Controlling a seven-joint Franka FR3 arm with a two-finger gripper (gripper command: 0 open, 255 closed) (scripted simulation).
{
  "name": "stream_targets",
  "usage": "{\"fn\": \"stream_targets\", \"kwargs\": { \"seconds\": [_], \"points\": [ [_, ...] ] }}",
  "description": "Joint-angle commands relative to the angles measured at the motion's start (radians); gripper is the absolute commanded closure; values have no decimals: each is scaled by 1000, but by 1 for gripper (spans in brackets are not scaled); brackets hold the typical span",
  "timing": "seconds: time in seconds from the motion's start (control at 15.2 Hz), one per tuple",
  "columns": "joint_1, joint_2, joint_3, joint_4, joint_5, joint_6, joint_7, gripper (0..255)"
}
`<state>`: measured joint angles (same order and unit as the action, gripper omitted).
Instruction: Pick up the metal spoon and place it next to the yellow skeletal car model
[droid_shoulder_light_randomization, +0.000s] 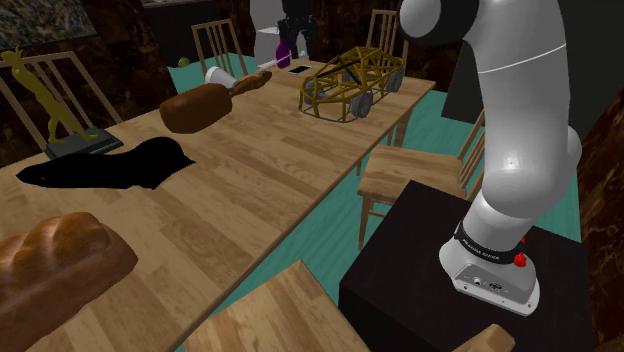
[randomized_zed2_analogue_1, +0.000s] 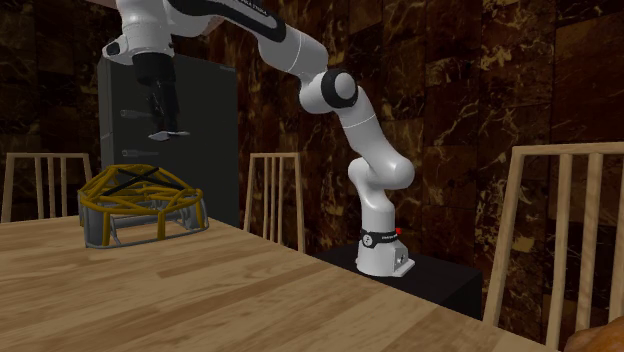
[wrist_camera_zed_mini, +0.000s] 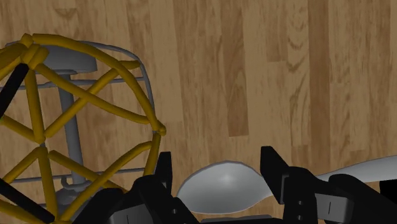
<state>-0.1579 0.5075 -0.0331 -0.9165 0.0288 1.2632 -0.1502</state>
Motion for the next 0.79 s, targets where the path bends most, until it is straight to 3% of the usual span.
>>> {"fn": "stream_targets", "kwargs": {
  "seconds": [0.0, 0.73],
  "points": [
    [0, -20, -1, -58, -1, 39, -3, 255],
    [4, -87, -1, -315, -3, 228, -5, 255]
  ]
}}
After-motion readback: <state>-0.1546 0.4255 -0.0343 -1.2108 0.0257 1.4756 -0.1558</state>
